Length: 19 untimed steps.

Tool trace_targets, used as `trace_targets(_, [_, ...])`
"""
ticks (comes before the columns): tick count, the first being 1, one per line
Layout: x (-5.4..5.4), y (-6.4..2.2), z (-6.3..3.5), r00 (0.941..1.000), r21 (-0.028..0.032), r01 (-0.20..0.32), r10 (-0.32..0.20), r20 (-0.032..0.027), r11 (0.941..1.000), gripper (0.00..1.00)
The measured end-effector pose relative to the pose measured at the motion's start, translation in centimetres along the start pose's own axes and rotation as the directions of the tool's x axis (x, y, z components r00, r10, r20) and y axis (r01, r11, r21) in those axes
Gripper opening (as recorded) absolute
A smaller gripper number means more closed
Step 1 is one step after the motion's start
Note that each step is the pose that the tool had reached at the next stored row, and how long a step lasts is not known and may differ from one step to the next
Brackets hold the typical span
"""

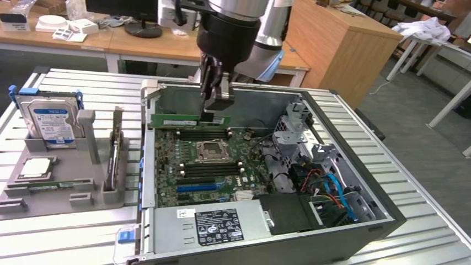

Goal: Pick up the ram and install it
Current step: 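Pick up the ram and move it above insertion slot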

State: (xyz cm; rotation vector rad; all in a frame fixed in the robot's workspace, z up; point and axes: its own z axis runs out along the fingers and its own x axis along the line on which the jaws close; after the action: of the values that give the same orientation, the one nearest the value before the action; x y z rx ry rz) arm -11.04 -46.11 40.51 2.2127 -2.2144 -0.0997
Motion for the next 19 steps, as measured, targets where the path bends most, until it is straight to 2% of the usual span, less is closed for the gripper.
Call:
trace_targets(15, [0.0,-4.15,-0.11,1.0,-0.0178,-0.001,0.001,-0.0001,0.9998,0.12])
trace_targets(19, [0.0,-4.43,-0.12,1.0,-0.0188,-0.001,0.001,-0.0001,0.9998,0.12])
